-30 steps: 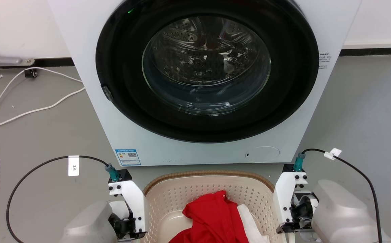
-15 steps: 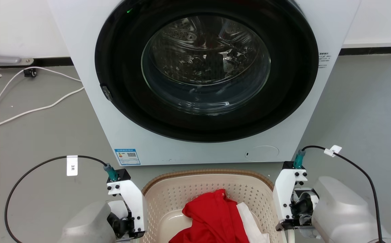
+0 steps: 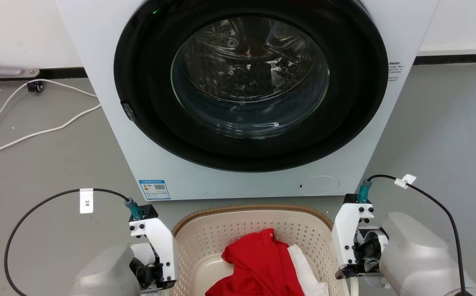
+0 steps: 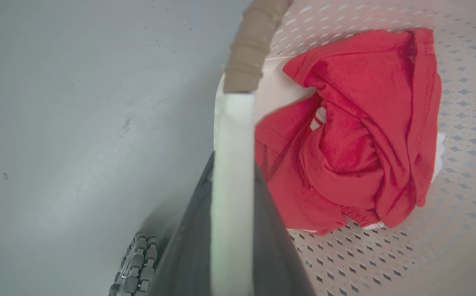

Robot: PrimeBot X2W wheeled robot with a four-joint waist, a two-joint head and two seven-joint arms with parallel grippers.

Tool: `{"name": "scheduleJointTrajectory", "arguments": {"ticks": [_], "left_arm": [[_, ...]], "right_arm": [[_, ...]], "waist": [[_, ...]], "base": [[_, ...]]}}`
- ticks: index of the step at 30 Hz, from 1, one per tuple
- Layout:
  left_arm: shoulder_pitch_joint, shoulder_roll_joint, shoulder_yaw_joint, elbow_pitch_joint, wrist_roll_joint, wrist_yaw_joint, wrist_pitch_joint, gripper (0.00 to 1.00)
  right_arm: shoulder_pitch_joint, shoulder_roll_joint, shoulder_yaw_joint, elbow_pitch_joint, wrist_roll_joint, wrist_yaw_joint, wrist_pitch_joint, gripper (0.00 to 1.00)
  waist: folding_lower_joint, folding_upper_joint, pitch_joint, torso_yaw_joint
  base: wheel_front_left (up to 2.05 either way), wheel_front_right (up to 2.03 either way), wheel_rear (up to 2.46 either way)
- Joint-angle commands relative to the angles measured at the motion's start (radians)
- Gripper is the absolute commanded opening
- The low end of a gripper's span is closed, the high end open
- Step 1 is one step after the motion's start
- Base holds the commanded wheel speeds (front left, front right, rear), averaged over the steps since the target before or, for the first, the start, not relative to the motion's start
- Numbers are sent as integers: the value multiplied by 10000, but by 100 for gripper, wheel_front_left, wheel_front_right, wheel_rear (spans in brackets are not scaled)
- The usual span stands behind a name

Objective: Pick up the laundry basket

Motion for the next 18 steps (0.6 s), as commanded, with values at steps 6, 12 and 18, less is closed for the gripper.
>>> {"name": "scheduleJointTrajectory", "arguments": {"ticks": [6,12,18], "left_arm": [[-171,-252,-26,-174,-111,-110,-63,0],[-145,-226,-44,-175,-146,-110,-92,0],[-149,-218,-64,-201,-179,-110,-113,0]], "right_arm": [[-135,327,-4,-128,217,135,29,0],[-115,328,78,-145,316,135,32,0],[-144,328,150,-142,386,136,12,0]], "waist": [[0,0,-18,29],[0,0,-28,29],[0,0,-18,27]], "base": [[0,0,0],[0,0,0],[0,0,0]]}}
